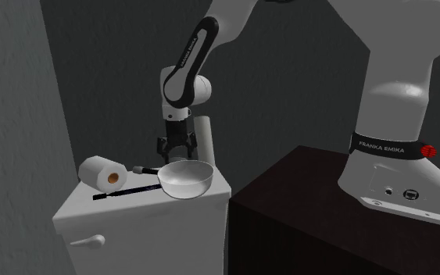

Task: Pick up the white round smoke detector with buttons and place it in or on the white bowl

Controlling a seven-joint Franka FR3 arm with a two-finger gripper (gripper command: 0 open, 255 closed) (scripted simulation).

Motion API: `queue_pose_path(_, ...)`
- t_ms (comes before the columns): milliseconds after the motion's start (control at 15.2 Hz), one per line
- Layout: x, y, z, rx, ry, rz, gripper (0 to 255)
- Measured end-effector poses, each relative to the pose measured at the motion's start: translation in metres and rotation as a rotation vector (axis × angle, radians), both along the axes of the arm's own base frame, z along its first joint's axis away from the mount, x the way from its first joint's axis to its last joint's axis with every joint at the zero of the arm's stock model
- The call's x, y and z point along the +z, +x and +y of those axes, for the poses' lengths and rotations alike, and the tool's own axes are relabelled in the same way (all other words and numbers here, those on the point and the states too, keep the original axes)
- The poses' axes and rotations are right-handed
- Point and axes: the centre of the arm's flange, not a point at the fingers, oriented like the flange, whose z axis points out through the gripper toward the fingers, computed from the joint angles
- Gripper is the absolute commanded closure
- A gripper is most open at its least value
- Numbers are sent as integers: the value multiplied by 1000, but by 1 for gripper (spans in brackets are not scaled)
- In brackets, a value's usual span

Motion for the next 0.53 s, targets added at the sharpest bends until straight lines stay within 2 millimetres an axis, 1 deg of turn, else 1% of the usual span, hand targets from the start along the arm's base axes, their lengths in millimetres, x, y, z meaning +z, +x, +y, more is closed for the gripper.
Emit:
queue_pose_path(264,-22,-1,-1,-1,0,0,0)
queue_pose_path(528,-25,-1,0,-1,0,0,0)
